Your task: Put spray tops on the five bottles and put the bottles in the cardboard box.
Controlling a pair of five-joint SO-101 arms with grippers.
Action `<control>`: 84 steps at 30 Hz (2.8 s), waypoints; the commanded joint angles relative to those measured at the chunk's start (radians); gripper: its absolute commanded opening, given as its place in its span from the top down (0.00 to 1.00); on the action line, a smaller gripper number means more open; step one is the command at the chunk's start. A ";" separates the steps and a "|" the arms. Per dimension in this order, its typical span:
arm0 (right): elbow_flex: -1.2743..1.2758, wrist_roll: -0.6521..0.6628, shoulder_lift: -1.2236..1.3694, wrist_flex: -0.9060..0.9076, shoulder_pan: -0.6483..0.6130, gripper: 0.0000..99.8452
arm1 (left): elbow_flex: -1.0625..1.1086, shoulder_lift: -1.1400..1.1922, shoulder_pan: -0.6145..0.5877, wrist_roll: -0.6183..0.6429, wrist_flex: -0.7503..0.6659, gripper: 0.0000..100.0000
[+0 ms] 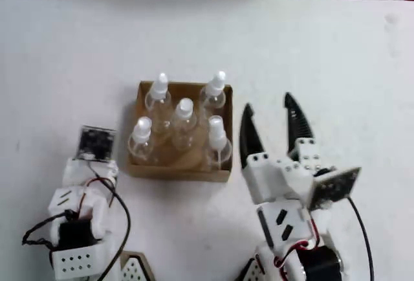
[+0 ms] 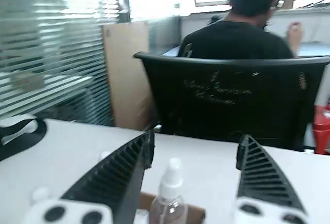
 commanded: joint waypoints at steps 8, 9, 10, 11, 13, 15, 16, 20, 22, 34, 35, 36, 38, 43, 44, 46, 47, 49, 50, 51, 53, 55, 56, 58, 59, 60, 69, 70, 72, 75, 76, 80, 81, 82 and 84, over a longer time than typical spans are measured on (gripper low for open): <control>-0.157 0.014 0.010 0.005 0.194 0.96 | -0.272 -0.010 -0.093 0.178 0.046 0.98; -0.173 0.014 0.010 0.007 0.202 0.98 | -0.311 -0.010 -0.091 0.178 0.066 0.98; -0.189 0.014 0.010 0.015 0.206 0.99 | -0.353 -0.010 -0.091 0.178 0.087 0.98; -0.204 0.014 0.008 0.036 0.208 0.98 | -0.396 -0.010 -0.091 0.178 0.110 0.98; -0.238 0.014 0.008 0.111 0.200 0.98 | -0.463 -0.010 -0.091 0.180 0.149 0.98; -0.267 0.014 0.008 0.205 0.200 0.99 | -0.503 -0.010 -0.091 0.180 0.178 0.98; -0.276 0.015 0.008 0.251 0.200 0.99 | -0.516 -0.010 -0.091 0.180 0.193 0.98; -0.276 0.023 0.008 0.438 0.206 0.99 | -0.537 -0.012 -0.091 0.180 0.264 0.98; -0.252 0.023 0.008 0.524 0.208 0.99 | -0.535 -0.012 -0.091 0.180 0.292 0.98; 0.124 0.201 0.008 0.318 0.433 0.99 | -0.218 -0.012 -0.097 0.290 0.222 0.98; 0.167 0.196 0.008 0.294 0.447 0.99 | -0.192 -0.012 -0.097 0.290 0.215 0.98; 0.210 0.198 0.008 0.272 0.455 0.99 | -0.172 -0.012 -0.097 0.290 0.215 0.98; 0.278 0.198 0.008 0.252 0.461 0.99 | -0.146 -0.012 -0.097 0.290 0.215 0.98; 0.371 0.198 0.008 0.251 0.453 0.99 | -0.072 -0.012 -0.096 0.290 0.181 0.98; 0.385 0.198 0.008 0.251 0.453 0.99 | -0.049 -0.012 -0.097 0.290 0.157 0.98; 0.417 0.198 0.008 0.251 0.455 0.99 | 0.008 -0.012 -0.097 0.290 0.115 0.98; 0.439 0.198 0.008 0.251 0.455 0.99 | 0.028 -0.012 -0.097 0.290 0.100 0.98; 0.485 0.201 0.008 0.251 0.458 0.99 | 0.029 -0.012 -0.097 0.290 0.095 0.98; 0.506 0.204 0.008 0.251 0.460 0.99 | 0.029 -0.012 -0.097 0.290 0.095 0.98; 0.519 0.206 0.008 0.257 0.460 0.99 | 0.029 -0.012 -0.097 0.290 0.095 0.98; 0.519 0.206 0.008 0.271 0.461 0.99 | 0.029 -0.010 -0.097 0.290 0.100 0.98; 0.519 0.206 0.008 0.286 0.461 0.99 | 0.029 -0.010 -0.097 0.290 0.140 0.98; 0.519 0.206 0.008 0.300 0.456 0.99 | 0.029 -0.010 -0.096 0.288 0.166 0.98; 0.519 0.201 0.008 0.340 0.453 0.99 | 0.029 -0.010 -0.093 0.236 0.224 0.98; 0.519 0.199 0.008 0.364 0.453 0.99 | 0.029 -0.010 -0.093 0.196 0.247 0.98; 0.519 0.199 0.008 0.394 0.453 0.99 | 0.029 -0.010 -0.096 0.150 0.262 0.98; 0.519 0.199 0.008 0.579 0.458 0.99 | 0.026 -0.010 -0.096 0.046 0.321 0.98; 0.519 0.199 0.008 0.579 0.460 0.99 | 0.026 -0.010 -0.096 0.046 0.321 0.98; 0.519 0.199 0.008 0.579 0.458 0.99 | 0.026 -0.010 -0.096 0.046 0.321 0.98; 0.519 0.199 0.008 0.579 0.453 0.99 | 0.026 -0.010 -0.094 0.046 0.321 0.98; 0.519 0.199 0.008 0.579 0.453 0.99 | 0.026 -0.010 -0.093 0.046 0.321 0.98; 0.519 0.198 0.008 0.579 0.433 0.99 | 0.026 -0.010 -0.091 0.048 0.321 0.98; 0.519 0.198 0.008 0.579 0.420 0.99 | 0.026 -0.010 -0.091 0.048 0.321 0.98; 0.519 0.198 0.008 0.579 0.407 0.99 | 0.026 -0.010 -0.091 0.048 0.321 0.98; 0.519 0.198 0.008 0.579 0.374 0.99 | 0.026 -0.010 -0.091 0.048 0.321 0.98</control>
